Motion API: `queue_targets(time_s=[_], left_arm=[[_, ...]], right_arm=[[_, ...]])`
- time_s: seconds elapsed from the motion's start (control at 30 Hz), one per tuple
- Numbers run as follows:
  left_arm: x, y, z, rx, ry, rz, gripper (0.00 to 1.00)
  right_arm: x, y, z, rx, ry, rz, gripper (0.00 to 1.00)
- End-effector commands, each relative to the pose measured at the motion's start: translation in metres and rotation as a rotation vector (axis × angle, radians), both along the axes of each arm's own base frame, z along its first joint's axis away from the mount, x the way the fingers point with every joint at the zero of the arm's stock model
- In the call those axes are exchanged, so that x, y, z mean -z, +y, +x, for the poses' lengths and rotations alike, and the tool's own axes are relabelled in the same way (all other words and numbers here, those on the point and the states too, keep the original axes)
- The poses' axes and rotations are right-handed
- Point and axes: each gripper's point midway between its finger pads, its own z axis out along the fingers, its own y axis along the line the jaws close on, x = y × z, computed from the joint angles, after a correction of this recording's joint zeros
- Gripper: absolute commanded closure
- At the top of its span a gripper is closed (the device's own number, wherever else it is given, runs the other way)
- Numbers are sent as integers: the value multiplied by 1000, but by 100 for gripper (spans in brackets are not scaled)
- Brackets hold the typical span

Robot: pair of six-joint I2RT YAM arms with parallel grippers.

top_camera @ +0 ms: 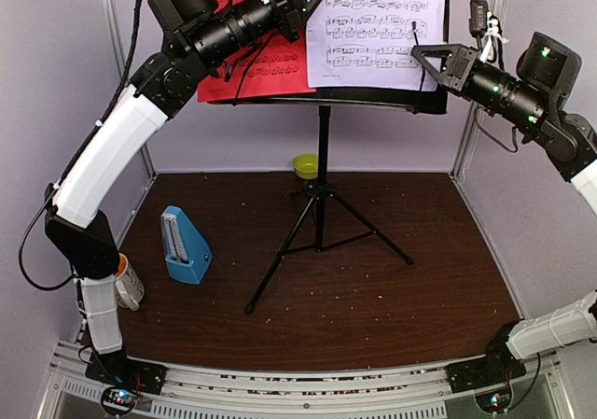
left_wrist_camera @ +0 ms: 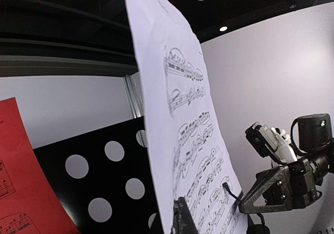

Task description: Set up the instrument practice props

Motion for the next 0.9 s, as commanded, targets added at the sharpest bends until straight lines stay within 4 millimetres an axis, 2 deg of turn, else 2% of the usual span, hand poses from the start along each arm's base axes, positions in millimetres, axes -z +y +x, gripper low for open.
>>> queue_targets(time_s=[0.0,0.27,0.53,0.7,0.87], left_arm=[[-13,1,-7,40,-49,-55,100],[-1,-9,-3,63,-16,-26,100],[1,-9,0,45,-6,-18,100],[0,-7,1,34,-2,-26,83],[-1,-6,1,34,1,-27,71]], right_arm=[[-12,1,-14,-46,-63,8,100],[-12,-4,-19,-39,-97,15,100],[-11,-4,-20,-41,-102,8,100],[-12,-5,-21,-38,-105,6,100],[-11,-6,-21,-34,-104,6,100]])
